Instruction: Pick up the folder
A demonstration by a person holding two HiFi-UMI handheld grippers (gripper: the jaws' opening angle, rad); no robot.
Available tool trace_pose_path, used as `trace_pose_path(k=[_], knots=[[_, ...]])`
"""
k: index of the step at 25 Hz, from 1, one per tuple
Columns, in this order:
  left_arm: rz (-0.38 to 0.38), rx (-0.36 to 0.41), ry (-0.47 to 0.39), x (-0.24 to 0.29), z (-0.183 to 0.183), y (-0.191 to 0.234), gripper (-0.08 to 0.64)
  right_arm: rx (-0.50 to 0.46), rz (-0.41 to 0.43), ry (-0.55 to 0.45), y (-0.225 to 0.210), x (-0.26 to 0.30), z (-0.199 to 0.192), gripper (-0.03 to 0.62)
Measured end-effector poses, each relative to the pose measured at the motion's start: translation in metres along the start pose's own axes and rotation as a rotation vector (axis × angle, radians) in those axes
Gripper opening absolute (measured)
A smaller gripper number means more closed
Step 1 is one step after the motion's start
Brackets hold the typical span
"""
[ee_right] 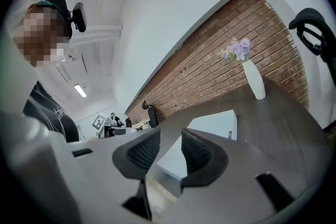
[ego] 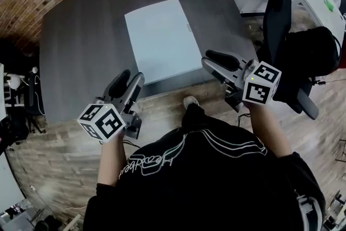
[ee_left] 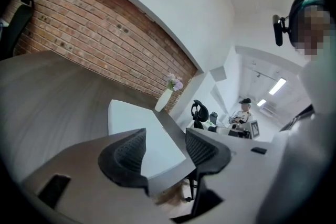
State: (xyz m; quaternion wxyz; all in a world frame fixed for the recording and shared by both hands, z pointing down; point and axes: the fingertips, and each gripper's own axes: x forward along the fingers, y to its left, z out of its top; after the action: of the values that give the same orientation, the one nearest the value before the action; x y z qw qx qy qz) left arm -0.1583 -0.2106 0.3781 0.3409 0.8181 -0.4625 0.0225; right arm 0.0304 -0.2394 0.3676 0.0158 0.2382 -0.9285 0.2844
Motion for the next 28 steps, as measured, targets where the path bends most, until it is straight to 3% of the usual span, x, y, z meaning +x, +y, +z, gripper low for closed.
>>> trace_pose_path(k=[8,18,28], knots=[[0.112,-0.098,0.02,0.029,-0.013,0.053,0.245,0.027,-0.043,0.128,-0.064,0.037,-0.019,0.162],[0.208,-0.142,0.117,0.052,-0.045,0.103,0.245,0.015,-0.134,0.288,-0.123,0.058,-0.064,0.164],[0.228,-0.169,0.214,0.07,-0.076,0.124,0.242,0.044,-0.176,0.369,-0.149,0.068,-0.094,0.147]])
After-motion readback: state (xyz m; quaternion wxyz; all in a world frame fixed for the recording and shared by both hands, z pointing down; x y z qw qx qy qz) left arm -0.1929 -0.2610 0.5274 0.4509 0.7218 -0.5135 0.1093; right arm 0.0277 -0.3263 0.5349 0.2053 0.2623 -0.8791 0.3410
